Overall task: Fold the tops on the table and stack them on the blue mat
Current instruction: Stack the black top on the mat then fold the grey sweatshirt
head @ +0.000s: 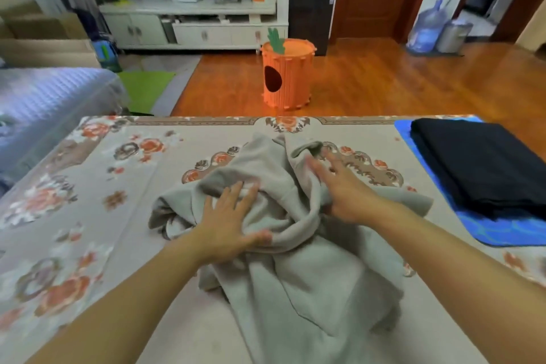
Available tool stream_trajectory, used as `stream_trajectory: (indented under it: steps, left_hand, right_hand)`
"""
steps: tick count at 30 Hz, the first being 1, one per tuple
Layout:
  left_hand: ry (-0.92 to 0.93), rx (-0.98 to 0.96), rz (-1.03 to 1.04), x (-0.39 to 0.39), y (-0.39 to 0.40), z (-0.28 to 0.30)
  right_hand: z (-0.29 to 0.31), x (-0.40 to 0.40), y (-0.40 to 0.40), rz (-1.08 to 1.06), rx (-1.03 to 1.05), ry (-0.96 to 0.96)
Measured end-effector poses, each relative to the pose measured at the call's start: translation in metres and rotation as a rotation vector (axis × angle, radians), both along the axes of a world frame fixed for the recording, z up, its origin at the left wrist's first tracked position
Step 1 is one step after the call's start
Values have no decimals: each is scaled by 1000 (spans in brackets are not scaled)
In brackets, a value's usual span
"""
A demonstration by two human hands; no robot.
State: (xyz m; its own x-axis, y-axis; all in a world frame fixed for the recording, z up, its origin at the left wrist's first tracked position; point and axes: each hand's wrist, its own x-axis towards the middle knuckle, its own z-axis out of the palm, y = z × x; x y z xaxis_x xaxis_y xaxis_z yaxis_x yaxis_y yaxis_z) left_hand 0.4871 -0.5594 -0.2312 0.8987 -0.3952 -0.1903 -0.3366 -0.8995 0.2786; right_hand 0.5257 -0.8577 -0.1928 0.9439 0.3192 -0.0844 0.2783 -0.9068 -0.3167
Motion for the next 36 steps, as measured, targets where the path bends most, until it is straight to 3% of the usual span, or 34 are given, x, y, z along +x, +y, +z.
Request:
stream_trajectory:
  steps: [3, 6, 8, 10, 12, 16, 19, 22, 24, 28, 33, 34, 36]
  left_hand:
    - [-138, 94, -143, -23, 16, -11]
    - [-250, 122, 84, -28, 28, -20]
    - [-162, 161, 278, -22, 38, -19]
    - [-143, 150, 299, -17, 49, -21]
    - [-233, 98, 222, -9, 53, -25]
    - [-346, 71, 196, 17, 40, -17]
    - [-267, 117, 295, 27, 35, -13]
    - [-250, 186, 352, 25, 42, -14]
    - [-326, 244, 331, 23, 53, -14]
    - [-370, 308, 395, 11, 75, -10]
    - [-298, 214, 424, -7, 77, -16]
    - [-263, 167, 438, -7, 79, -17]
    - [-205, 74, 478, -3, 85, -15]
  right_hand:
    - [-13, 13, 19, 138, -90, -39]
    - [-7, 14, 17, 215, -195, -25]
    - [19, 3, 7, 143, -74, 39]
    - [52, -22, -8, 35, 82, 86]
    - [81, -49, -24, -4, 187, 248]
    - [115, -85, -52, -107, 164, 572]
    - [130, -80, -81, -492, 405, 378]
    - [121, -56, -116, -958, 340, 14]
    - [101, -48, -122, -1094, 309, -87]
    - [67, -46, -108, -1101, 456, 5]
    - [72, -46, -96, -994, 587, 121]
    - [81, -43, -93, -997, 660, 103]
    - [103, -31, -92, -1015, 1006, 10]
